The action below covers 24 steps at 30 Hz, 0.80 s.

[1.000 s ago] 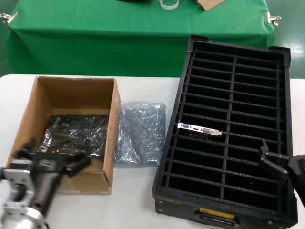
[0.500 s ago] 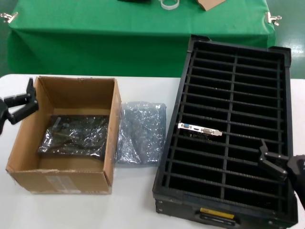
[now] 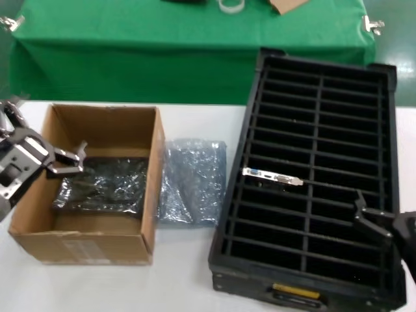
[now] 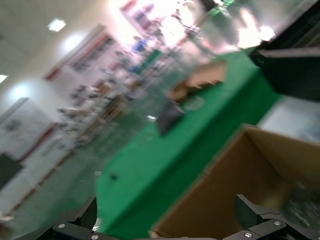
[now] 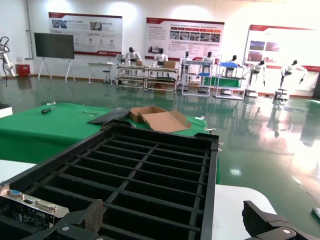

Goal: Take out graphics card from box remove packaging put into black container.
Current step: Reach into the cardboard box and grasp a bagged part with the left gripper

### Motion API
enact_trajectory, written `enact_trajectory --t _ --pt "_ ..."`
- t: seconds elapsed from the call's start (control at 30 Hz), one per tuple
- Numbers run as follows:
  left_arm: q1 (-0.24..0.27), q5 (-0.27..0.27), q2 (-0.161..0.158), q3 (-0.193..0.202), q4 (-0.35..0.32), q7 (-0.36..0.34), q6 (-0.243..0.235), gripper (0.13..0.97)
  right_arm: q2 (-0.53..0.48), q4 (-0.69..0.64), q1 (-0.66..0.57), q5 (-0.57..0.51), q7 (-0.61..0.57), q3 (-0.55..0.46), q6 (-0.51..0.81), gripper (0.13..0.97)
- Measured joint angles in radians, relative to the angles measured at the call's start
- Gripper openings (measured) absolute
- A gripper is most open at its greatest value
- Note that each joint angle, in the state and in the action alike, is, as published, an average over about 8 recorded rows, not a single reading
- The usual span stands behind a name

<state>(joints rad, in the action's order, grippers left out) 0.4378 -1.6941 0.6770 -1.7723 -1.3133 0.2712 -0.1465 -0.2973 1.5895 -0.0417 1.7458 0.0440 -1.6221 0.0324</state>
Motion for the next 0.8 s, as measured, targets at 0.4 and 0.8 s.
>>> enact_trajectory --t 0.4,0.8 --pt "0.389 0.176 -0.033 -0.179 0.486 -0.049 -0.364 0.966 0.0 0.0 0.0 0.0 0.0 0.0 0.0 0.966" --pt "0.545 0.204 -0.137 -0.209 0.74 0.159 -0.475 0.966 0.0 0.0 0.0 0.0 0.0 0.0 0.0 0.966"
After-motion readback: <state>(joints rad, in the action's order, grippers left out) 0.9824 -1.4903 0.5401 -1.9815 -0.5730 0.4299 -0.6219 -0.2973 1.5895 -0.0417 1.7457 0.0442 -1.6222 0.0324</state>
